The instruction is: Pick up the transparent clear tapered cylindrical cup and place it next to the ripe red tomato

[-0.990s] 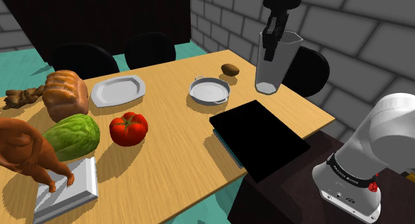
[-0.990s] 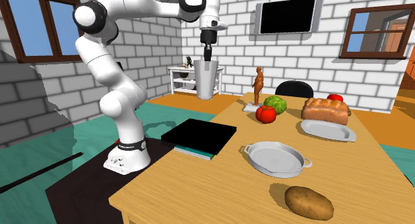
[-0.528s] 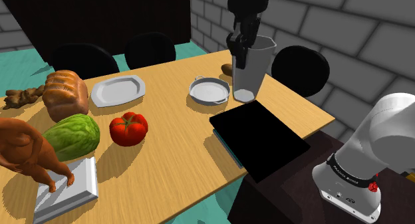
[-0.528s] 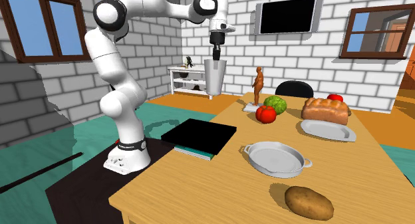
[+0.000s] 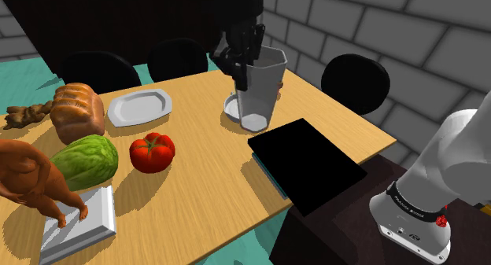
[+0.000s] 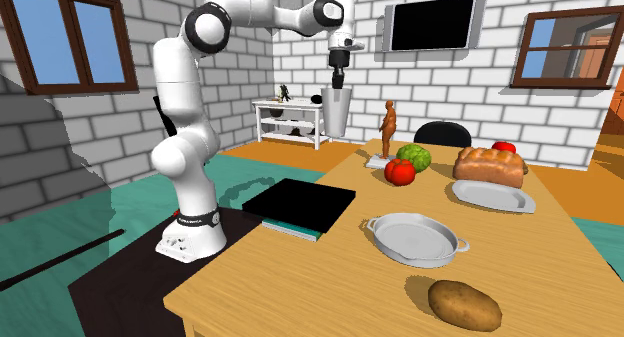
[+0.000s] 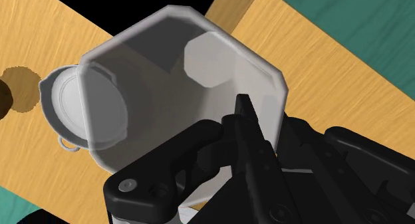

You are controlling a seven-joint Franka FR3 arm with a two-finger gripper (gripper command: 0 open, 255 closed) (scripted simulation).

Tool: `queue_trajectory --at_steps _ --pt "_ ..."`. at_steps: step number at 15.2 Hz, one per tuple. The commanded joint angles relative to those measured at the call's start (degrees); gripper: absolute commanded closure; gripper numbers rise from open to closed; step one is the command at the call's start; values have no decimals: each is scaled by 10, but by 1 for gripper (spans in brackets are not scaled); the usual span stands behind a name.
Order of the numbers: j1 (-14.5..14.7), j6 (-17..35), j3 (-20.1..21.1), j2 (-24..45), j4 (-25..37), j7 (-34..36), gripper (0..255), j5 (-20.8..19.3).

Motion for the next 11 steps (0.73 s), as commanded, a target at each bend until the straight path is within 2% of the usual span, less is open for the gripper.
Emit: queue_trajectory --at_steps 1,5,7,8,11 --pt "22 -14 24 67 66 45 255 -36" --pt "94 -63 42 195 212 108 255 -111" --pt "148 -101 40 266 310 129 255 -154" --pt "190 -132 34 315 387 136 255 -183" --pt "169 -93 33 293 327 138 255 -167"
